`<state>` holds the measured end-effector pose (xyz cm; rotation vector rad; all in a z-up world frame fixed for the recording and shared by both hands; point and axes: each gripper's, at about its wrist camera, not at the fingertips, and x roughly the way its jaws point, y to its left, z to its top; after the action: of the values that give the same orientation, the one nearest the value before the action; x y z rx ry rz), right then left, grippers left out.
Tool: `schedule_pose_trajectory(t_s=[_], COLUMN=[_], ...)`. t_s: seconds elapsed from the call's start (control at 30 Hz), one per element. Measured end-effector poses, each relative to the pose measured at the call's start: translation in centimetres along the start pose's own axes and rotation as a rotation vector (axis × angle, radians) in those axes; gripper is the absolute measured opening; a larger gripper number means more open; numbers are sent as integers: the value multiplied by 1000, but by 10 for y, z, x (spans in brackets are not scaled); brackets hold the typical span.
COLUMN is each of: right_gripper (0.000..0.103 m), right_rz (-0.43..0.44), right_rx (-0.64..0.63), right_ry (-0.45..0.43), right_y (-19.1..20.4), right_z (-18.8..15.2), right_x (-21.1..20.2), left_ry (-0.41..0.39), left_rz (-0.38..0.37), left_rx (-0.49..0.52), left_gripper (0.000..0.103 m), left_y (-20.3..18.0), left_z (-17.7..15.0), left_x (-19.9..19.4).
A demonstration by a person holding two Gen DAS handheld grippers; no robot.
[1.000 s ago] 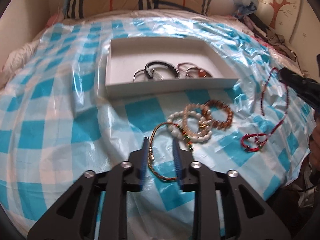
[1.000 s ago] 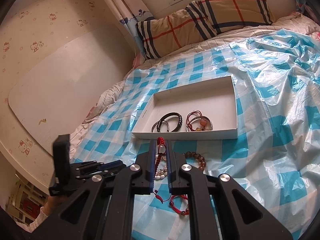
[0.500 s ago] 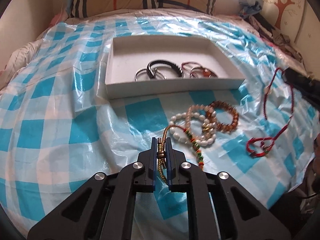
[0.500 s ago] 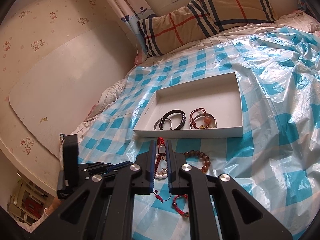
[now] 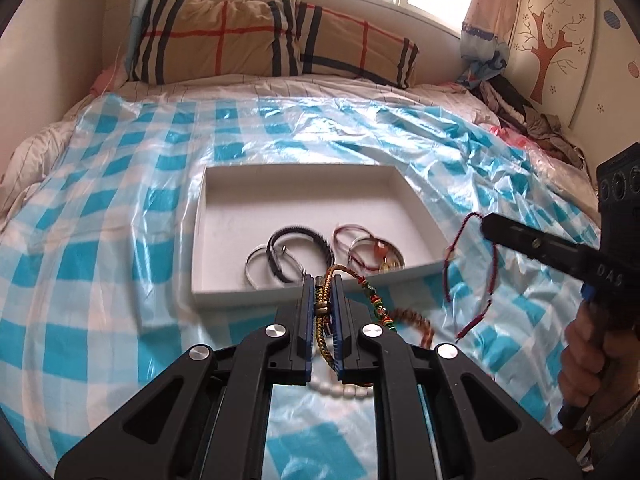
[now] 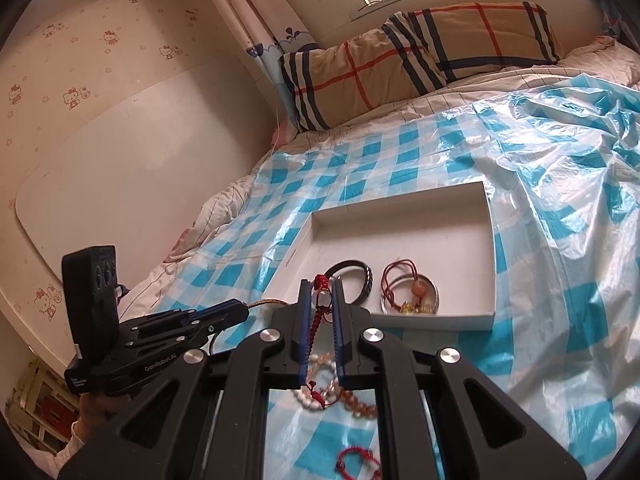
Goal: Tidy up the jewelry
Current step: 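Lift both bracelets and carry them over the white box with both tools, then open both tools to drop the bracelets into the white box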
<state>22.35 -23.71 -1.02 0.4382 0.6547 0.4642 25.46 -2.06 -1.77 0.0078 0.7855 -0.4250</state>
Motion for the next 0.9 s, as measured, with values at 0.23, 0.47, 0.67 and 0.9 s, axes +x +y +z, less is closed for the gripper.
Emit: schedule_pose_trajectory(t_s=[0.23, 0.47, 0.67, 0.9], right_gripper=[11, 40, 40, 41], right_rz=[21, -51, -89, -123], right_rx=[11, 49, 61, 25], right_ry=[-37, -24, -4, 70], right_y=[-11, -31, -41, -30], right_z=[25, 32, 16, -15], right_x=[33, 61, 43, 22], left_ry=[-58, 18, 21, 38], left_rz=[-5, 93, 115, 159], left_rx=[-20, -30, -36, -13], left_gripper=[7, 8, 14, 36], left_y=[0, 9, 14, 7], left_z=[29, 29, 12, -12], left_x=[39, 94, 80, 53])
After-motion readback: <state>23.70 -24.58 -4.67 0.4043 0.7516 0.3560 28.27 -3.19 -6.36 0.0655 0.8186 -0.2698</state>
